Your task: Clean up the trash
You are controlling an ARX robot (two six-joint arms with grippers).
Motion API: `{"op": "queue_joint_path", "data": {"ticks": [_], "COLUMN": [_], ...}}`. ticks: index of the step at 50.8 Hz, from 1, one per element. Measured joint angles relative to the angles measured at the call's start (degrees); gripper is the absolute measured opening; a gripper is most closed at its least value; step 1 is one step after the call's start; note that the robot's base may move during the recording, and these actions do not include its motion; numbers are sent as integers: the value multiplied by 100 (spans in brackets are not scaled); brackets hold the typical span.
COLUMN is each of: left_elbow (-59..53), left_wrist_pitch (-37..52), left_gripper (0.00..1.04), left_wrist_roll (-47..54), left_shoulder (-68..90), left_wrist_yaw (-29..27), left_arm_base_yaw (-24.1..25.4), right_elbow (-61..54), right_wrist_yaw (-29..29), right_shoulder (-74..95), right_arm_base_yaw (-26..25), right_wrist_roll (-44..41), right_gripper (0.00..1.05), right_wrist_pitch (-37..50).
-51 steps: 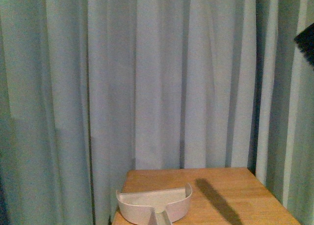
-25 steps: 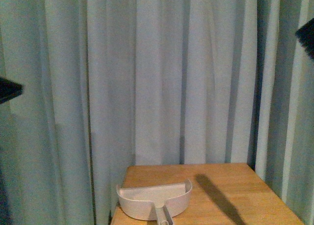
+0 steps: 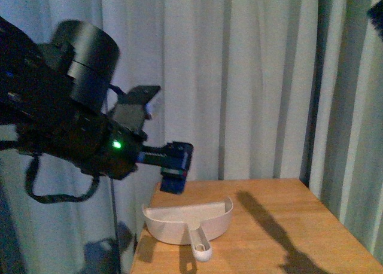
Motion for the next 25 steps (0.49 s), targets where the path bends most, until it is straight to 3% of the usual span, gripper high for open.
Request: {"op": "queue_joint_path", "data": {"ticks": [25], "left_elbow": [914], "left_wrist_pitch": [-682], "left_gripper": [97], "left_wrist_roll": [-153], "left_shoulder": [1257], "left_wrist_yaw": [-772], "left_arm_base_yaw": [-501], "right_elbow": [0], "right_wrist_yaw": [0], "right_shoulder": [0], "right_arm_base_yaw": [0], "right_wrist_roll": [0], "right_gripper": [19], "right_wrist_pitch": [0]}}
